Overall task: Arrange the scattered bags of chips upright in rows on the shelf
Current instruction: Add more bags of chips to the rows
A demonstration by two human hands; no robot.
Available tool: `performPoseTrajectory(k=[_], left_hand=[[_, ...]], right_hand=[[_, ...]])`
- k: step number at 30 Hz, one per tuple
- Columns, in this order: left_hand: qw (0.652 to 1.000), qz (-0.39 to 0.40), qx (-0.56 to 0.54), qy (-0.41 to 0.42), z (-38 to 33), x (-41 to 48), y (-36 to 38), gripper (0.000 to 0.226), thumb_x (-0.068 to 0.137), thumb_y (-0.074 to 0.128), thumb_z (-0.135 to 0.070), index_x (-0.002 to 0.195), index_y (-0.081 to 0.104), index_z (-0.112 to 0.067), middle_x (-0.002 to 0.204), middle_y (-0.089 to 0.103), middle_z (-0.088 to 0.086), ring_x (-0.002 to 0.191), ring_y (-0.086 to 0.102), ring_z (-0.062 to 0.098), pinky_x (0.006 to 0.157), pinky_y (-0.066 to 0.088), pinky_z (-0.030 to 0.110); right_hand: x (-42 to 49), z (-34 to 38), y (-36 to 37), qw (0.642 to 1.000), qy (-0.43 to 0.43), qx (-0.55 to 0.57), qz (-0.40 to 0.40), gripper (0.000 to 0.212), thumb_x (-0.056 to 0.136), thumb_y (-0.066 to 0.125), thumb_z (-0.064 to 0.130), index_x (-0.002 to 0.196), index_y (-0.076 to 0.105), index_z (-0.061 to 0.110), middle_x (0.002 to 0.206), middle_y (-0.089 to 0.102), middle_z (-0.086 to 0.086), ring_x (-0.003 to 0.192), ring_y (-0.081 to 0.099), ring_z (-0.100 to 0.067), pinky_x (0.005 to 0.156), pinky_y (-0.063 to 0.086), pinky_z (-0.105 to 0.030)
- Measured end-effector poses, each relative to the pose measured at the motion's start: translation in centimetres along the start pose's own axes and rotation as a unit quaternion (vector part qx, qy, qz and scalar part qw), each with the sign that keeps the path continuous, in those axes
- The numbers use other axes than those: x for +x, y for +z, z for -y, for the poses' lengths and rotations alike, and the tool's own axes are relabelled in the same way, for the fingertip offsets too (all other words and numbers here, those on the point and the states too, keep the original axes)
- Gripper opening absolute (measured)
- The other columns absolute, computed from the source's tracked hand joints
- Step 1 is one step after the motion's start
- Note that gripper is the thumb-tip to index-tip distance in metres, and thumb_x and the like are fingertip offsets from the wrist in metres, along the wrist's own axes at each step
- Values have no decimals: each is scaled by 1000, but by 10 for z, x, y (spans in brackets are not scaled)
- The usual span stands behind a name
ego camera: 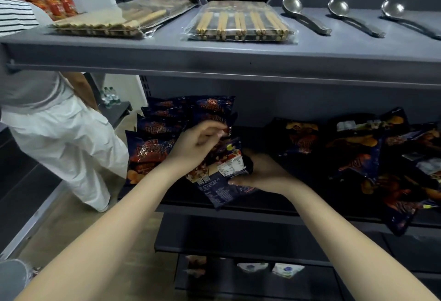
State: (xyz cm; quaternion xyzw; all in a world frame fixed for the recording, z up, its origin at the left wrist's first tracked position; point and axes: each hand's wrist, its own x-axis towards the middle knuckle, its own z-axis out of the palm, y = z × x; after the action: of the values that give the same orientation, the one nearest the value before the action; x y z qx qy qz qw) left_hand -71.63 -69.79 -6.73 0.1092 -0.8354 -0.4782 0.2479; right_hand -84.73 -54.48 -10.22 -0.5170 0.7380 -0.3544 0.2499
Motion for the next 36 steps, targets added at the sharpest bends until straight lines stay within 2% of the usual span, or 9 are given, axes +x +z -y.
performPoseTrajectory(k=[4, 8, 11, 14, 19, 24, 30, 34, 36], left_hand=[[995, -80, -56, -30, 10, 0, -20, 27, 98, 44, -16, 97, 63, -35, 101, 70, -14, 90, 67, 9, 82, 49, 18], [962, -136, -182, -150, 19, -1, -36, 25, 99, 40, -19, 98, 64, -28, 111, 68, 2, 82, 69, 9, 62, 53, 19], [904, -41, -287, -313, 25, -8, -35, 26, 95, 45, -39, 116, 55, -27, 120, 62, 13, 90, 69, 26, 63, 58, 37], [845, 114, -365, -373, 35, -21, -32, 66, 75, 59, -62, 126, 53, -22, 117, 64, 18, 101, 64, 40, 72, 56, 46], [832, 107, -427, -337, 41, -30, -36, 54, 73, 70, -47, 121, 55, -28, 124, 62, -2, 103, 65, 14, 72, 56, 29], [892, 133, -324, -285, 45, -34, -34, 53, 71, 74, -17, 121, 54, -14, 107, 71, -4, 99, 65, 7, 73, 51, 14], [923, 148, -203, -290, 42, -33, -49, 45, 68, 73, -16, 109, 59, -27, 104, 71, -9, 98, 65, 6, 72, 50, 13], [917, 206, -115, -321, 29, -29, -63, 45, 72, 74, -19, 112, 57, -32, 113, 66, -6, 106, 61, 12, 88, 50, 34], [923, 214, -79, -309, 20, -26, -71, 55, 66, 76, -24, 117, 57, -25, 116, 66, -1, 110, 60, 18, 97, 47, 43]], right_hand=[[-3, 4, -6, 995, -13, 80, -61, 46, 74, 77, 12, 100, 52, 41, 92, 63, 28, 89, 58, 17, 70, 42, -1], [-2, 11, -5, 982, -75, 81, -153, 45, 74, 74, 5, 106, 54, 31, 98, 59, 32, 91, 58, 13, 73, 42, -2], [-4, 16, 4, 963, -148, 33, -222, 46, 73, 75, 5, 106, 52, 29, 101, 59, 18, 99, 61, -10, 84, 48, -25], [-2, 13, 15, 919, -270, -110, -265, 37, 77, 70, 24, 108, 51, 15, 116, 54, -4, 114, 51, -31, 105, 30, -56], [-1, -5, 28, 858, -376, -217, -276, 20, 90, 59, 25, 106, 49, 18, 135, 42, -8, 128, 39, -31, 111, 18, -61], [-1, -21, 33, 858, -344, -288, -250, 56, 74, 71, 0, 121, 46, 19, 138, 39, -6, 129, 39, -28, 113, 19, -57], [-5, -21, 16, 912, -197, -256, -254, 89, 57, 60, -24, 133, 41, 18, 132, 47, -15, 125, 39, -25, 109, 27, -59], [-3, 7, -8, 981, -114, -88, -128, 83, 66, 45, -22, 126, 47, 34, 135, 41, 4, 130, 37, -10, 109, 30, -19], [-2, 20, -22, 991, -84, -99, -29, 78, 73, 44, -19, 122, 47, 42, 136, 40, 11, 129, 33, 0, 105, 24, -7]])
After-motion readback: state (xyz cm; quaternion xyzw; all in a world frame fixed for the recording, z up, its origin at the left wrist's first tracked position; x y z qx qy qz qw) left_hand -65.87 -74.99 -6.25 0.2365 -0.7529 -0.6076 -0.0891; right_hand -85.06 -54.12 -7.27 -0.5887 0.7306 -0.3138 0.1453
